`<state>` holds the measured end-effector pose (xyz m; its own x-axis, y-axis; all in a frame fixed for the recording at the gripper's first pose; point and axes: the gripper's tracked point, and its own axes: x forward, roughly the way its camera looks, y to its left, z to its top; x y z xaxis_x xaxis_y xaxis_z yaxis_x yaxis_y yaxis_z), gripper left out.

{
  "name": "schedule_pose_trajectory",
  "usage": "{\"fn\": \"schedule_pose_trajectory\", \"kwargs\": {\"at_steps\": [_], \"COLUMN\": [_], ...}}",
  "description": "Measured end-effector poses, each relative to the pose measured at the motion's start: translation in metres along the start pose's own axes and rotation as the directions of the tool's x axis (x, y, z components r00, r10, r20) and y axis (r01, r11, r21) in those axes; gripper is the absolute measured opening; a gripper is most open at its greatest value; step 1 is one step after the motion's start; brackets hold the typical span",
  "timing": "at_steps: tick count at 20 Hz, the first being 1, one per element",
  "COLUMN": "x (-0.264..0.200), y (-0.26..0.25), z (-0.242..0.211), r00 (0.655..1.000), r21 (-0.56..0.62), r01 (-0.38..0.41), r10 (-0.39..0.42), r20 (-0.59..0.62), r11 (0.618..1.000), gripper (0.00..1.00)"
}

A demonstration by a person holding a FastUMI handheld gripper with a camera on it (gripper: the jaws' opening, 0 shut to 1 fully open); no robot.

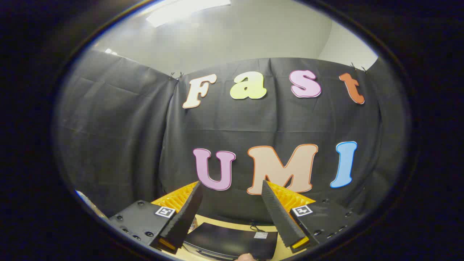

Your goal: Open the toaster oven, put the food inside, and close the toaster oven door.

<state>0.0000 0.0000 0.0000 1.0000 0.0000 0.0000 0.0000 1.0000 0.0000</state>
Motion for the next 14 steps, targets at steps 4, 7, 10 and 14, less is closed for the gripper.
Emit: {"fn": "schedule_pose_trajectory", "kwargs": {"at_steps": [4, 7, 10, 14], "x": [0.012, 0.021, 0.026, 0.03], "y": [0.009, 0.016, 0.02, 0.025], "z": [-0.013, -0.033, -0.071, -0.123], "r00": [1.0, 0.999, 0.996, 0.992], "r21": [-0.005, -0.021, -0.031, -0.014], "r01": [0.011, 0.01, 0.017, 0.015], "r10": [-0.012, -0.011, -0.019, -0.017], "r20": [-0.017, -0.036, -0.082, -0.127], "r11": [1.0, 1.0, 0.999, 1.0], "gripper": [1.0, 1.0, 1.0, 1.0]}}
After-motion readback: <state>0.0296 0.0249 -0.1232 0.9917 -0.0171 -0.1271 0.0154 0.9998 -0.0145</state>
